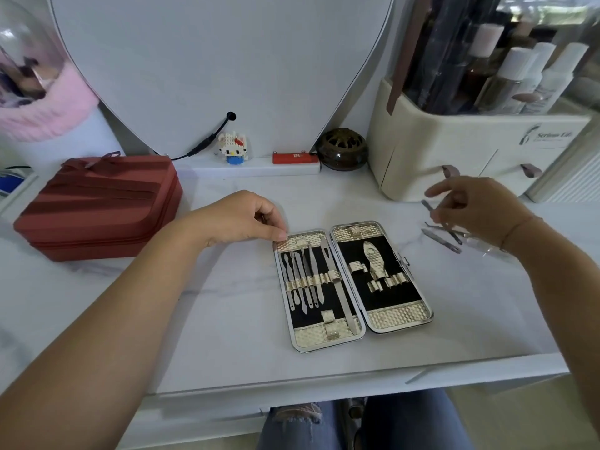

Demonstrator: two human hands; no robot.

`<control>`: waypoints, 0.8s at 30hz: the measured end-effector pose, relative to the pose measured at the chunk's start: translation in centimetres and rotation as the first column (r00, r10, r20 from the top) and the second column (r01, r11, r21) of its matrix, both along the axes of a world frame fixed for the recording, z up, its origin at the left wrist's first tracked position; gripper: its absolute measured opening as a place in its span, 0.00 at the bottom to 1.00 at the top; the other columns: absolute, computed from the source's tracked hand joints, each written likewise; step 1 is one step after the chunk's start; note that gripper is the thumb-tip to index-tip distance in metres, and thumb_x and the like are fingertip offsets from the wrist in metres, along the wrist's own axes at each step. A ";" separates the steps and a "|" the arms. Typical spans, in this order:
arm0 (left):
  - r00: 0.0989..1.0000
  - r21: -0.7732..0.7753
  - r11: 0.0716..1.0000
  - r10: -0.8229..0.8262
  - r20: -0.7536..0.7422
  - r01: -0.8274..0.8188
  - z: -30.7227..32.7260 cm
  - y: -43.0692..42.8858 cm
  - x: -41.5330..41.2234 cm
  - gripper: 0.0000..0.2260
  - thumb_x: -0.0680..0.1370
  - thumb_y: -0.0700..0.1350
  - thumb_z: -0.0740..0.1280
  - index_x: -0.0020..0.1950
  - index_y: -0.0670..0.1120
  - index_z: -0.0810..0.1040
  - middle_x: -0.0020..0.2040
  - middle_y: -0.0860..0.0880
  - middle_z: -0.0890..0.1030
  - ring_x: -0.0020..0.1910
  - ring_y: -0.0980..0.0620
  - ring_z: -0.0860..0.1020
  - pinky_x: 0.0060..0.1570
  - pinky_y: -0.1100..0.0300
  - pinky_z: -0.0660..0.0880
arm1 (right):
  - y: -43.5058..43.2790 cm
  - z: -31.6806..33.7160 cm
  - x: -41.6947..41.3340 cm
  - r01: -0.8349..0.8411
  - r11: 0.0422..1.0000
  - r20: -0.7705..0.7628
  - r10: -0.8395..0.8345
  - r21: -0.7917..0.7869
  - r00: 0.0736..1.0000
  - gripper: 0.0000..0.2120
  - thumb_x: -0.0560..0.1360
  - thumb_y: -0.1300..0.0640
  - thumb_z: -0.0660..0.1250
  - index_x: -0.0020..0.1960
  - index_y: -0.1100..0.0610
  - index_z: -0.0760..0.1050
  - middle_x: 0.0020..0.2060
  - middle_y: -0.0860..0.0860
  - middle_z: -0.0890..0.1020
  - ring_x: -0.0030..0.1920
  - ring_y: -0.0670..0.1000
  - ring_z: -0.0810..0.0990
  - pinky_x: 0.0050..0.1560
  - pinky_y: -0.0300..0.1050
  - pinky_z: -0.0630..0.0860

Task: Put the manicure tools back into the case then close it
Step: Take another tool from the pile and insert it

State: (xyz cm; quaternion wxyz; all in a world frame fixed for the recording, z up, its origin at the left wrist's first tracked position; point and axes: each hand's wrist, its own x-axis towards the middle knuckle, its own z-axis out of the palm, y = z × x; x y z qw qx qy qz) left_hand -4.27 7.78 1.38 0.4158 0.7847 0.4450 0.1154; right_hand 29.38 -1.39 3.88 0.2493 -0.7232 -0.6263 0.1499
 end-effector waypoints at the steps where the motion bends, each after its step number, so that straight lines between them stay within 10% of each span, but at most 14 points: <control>1: 1.000 -0.004 1.000 0.002 0.000 -0.002 0.0 0.0 0.0 0.02 0.70 0.44 0.75 0.41 0.48 0.83 0.35 0.55 0.80 0.28 0.66 0.72 0.31 0.74 0.68 | 0.0 0.4 -1.1 -0.024 0.999 -0.064 0.026 0.037 0.998 0.12 0.70 0.65 0.70 0.51 0.53 0.77 0.31 0.48 0.83 0.29 0.39 0.78 0.36 0.29 0.72; 8: 1.000 -0.001 1.000 0.010 -0.007 -0.010 0.2 -0.1 0.1 0.02 0.71 0.43 0.75 0.40 0.48 0.83 0.31 0.57 0.79 0.27 0.66 0.72 0.29 0.75 0.66 | 1.1 0.3 -11.9 -0.386 0.922 -0.665 0.270 -0.030 0.697 0.09 0.74 0.66 0.66 0.52 0.57 0.77 0.31 0.52 0.83 0.29 0.46 0.80 0.31 0.36 0.76; 24: 1.000 0.007 1.000 -0.003 -0.031 0.003 0.4 -0.2 0.2 0.02 0.71 0.43 0.74 0.43 0.48 0.83 0.33 0.56 0.79 0.27 0.67 0.72 0.29 0.76 0.66 | 3.2 -2.1 -13.1 -0.327 0.934 -0.487 0.221 -0.143 0.845 0.06 0.70 0.63 0.71 0.47 0.59 0.78 0.29 0.49 0.81 0.26 0.43 0.77 0.26 0.34 0.71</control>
